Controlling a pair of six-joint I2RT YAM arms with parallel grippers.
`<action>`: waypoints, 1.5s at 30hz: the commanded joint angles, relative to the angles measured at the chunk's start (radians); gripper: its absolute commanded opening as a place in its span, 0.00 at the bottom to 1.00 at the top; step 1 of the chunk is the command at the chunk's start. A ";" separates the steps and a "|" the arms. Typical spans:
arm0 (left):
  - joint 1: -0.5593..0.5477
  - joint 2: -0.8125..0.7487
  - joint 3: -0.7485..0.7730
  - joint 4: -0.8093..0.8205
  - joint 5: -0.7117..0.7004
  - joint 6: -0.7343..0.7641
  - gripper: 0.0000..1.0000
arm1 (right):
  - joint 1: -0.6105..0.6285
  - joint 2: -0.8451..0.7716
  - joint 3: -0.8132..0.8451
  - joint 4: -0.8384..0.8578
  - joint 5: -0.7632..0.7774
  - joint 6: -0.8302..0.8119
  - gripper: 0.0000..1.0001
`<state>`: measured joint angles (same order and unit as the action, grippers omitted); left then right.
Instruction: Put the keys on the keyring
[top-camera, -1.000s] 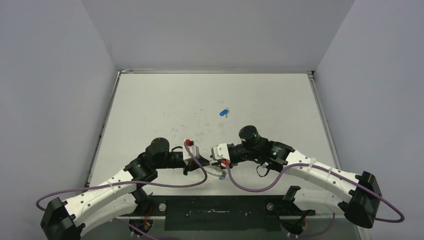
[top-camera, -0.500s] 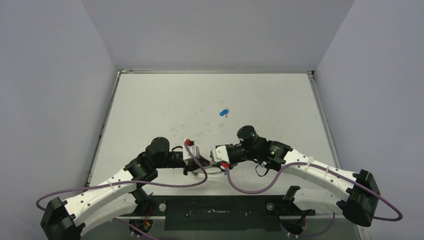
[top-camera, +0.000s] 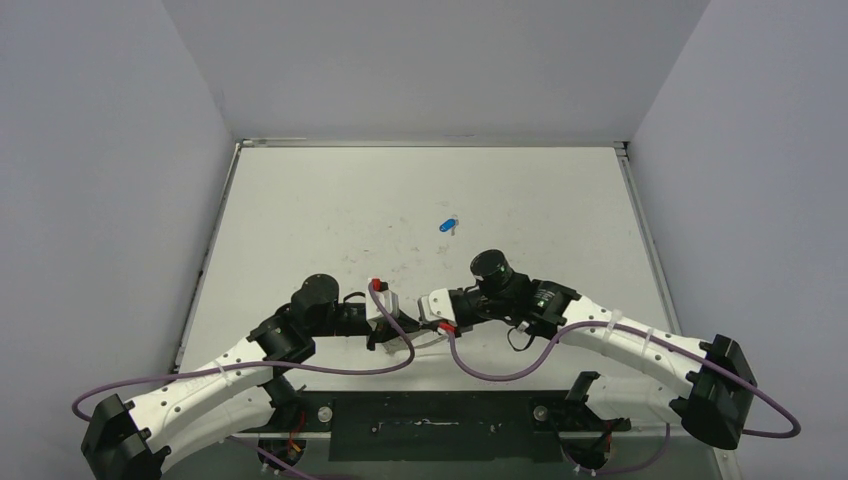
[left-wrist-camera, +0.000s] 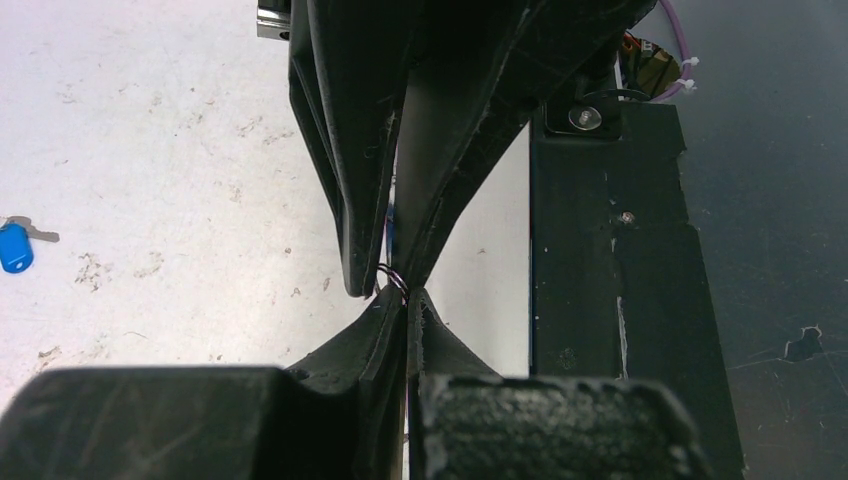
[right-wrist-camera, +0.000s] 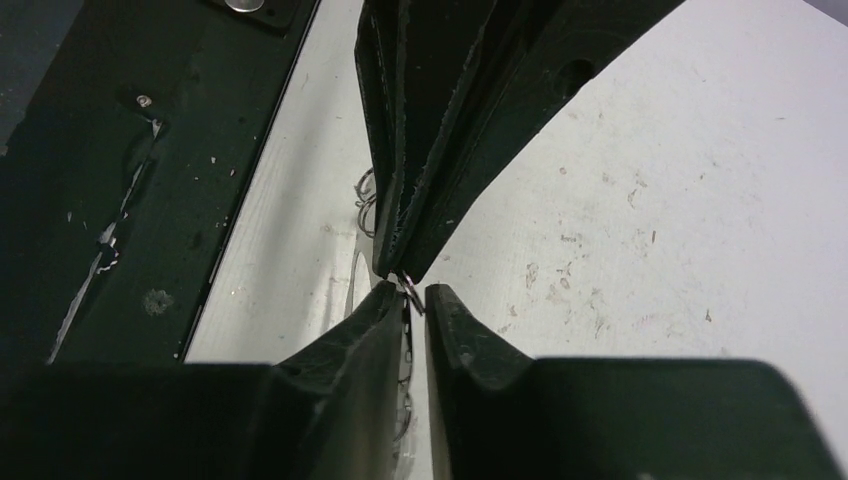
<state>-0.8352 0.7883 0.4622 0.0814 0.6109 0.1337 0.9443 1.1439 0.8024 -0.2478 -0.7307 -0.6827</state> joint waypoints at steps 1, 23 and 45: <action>0.003 -0.010 0.043 0.043 0.020 -0.007 0.00 | 0.010 0.005 0.046 0.075 -0.040 0.039 0.11; 0.000 -0.444 -0.208 0.133 -0.250 0.049 0.53 | 0.004 -0.064 -0.133 0.488 0.056 0.618 0.00; -0.013 -0.223 -0.271 0.501 -0.118 0.017 0.24 | 0.010 -0.112 -0.200 0.580 0.109 0.754 0.00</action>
<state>-0.8440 0.5556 0.1734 0.4641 0.4618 0.1608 0.9443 1.0592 0.5945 0.2676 -0.6228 0.0731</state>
